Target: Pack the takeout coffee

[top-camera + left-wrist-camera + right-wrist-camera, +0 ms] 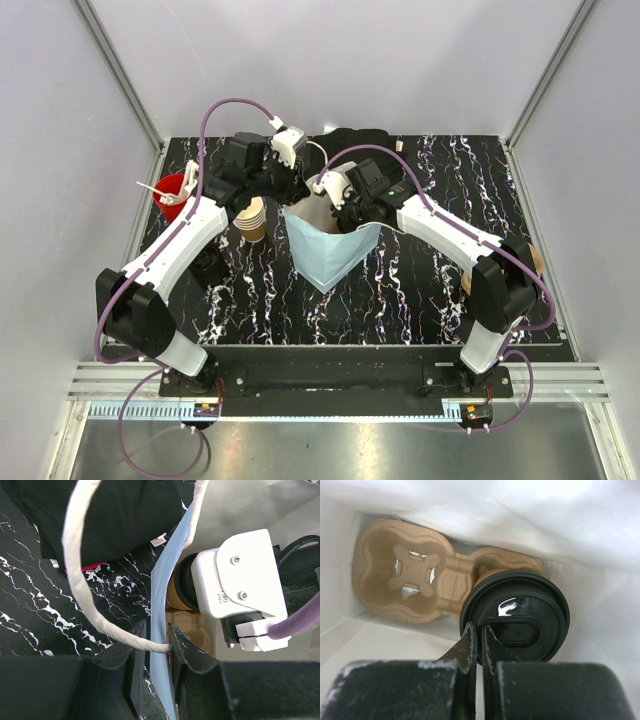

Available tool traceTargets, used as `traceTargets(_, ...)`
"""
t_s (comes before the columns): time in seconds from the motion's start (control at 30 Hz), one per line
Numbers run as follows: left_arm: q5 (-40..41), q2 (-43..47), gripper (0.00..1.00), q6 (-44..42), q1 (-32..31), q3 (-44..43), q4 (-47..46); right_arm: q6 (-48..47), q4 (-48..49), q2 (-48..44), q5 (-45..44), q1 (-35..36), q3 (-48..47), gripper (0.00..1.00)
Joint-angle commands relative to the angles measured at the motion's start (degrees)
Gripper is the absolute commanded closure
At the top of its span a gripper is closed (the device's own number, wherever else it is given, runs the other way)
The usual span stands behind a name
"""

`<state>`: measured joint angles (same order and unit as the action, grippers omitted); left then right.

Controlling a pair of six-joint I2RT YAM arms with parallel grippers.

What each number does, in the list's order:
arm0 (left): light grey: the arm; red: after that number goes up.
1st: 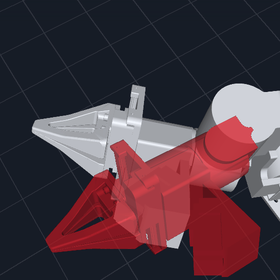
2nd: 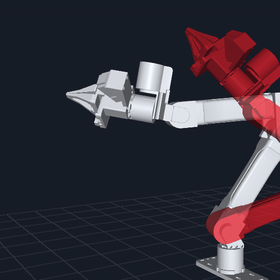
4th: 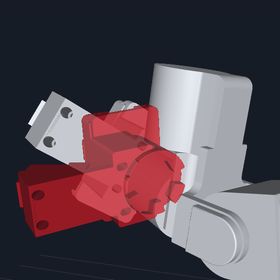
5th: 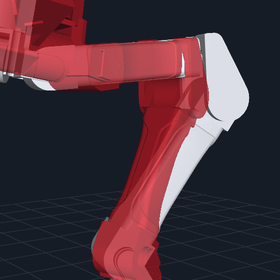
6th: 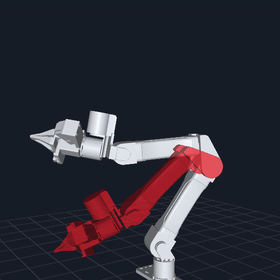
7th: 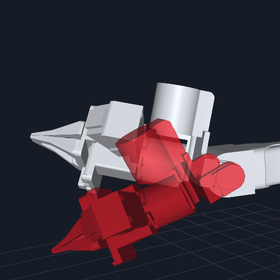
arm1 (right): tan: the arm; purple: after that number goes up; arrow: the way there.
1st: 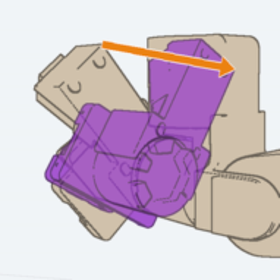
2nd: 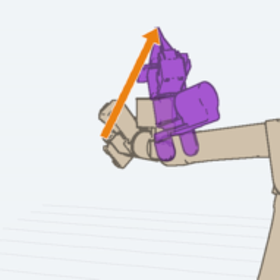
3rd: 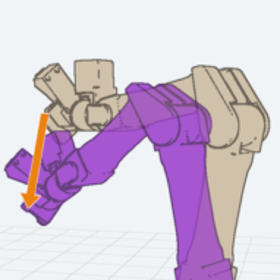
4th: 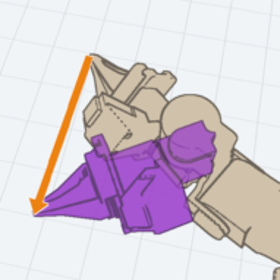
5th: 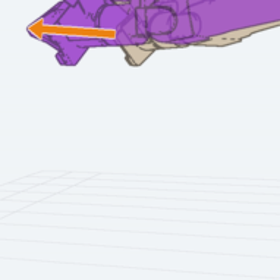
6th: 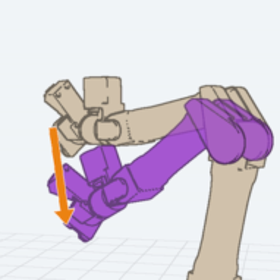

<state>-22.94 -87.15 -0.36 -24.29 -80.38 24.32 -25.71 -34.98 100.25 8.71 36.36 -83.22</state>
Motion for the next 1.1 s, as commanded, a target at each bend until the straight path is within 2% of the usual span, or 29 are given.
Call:
traceTargets(0.0, -0.70, 2.08, 0.73, -0.08, -0.14, -1.62, -1.73, -0.74, 2.02, -0.05, 0.96, -0.68, 0.25, 1.00)
traceTargets(0.93, -0.70, 2.16, 0.73, -0.17, -0.14, -1.89, -1.46, -0.39, 2.55, 0.39, -0.45, -0.94, -0.19, 0.99)
traceTargets(0.97, -0.70, 2.16, 0.73, -0.25, -0.05, -1.89, -1.46, -0.30, 2.46, 0.56, -0.45, -0.94, -0.19, 0.96)
traceTargets(1.0, -0.70, 2.16, 0.73, -0.25, -0.05, -1.89, -1.46, -0.30, 2.46, 0.48, -0.62, -0.94, -0.19, 0.83)
traceTargets(1.07, -0.70, 2.16, 0.73, -0.25, -0.14, -1.89, -1.46, -0.30, 2.55, 0.48, -0.71, -0.94, -0.36, 0.74)
